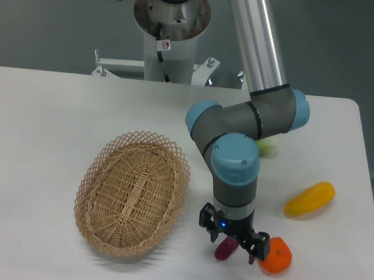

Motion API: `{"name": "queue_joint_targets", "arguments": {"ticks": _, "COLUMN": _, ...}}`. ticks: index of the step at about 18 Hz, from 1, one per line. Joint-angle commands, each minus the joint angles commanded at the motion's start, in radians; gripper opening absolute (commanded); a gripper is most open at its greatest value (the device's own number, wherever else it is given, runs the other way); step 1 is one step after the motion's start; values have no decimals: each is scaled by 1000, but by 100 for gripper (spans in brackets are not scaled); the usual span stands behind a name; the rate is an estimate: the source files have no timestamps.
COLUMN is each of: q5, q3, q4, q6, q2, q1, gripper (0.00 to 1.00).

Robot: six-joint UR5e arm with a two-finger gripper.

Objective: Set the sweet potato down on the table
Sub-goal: 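Lower the sweet potato onto the table and open the gripper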

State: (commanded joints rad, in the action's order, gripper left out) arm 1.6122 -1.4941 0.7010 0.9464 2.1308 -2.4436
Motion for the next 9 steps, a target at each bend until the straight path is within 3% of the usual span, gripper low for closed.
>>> {"name": "queue_joint_targets", "arguments": {"ticks": 7, "q5": 35, "q3": 74, "q4": 14, "q6": 3, "q2": -75, "q1": -41, "gripper": 100}}
{"name": "queue_joint_targets", "arguments": {"ticks": 9, "q5": 35, "q3": 78, "q4": 55, "q6": 21, "q2": -118, "q1": -78, "gripper": 100}}
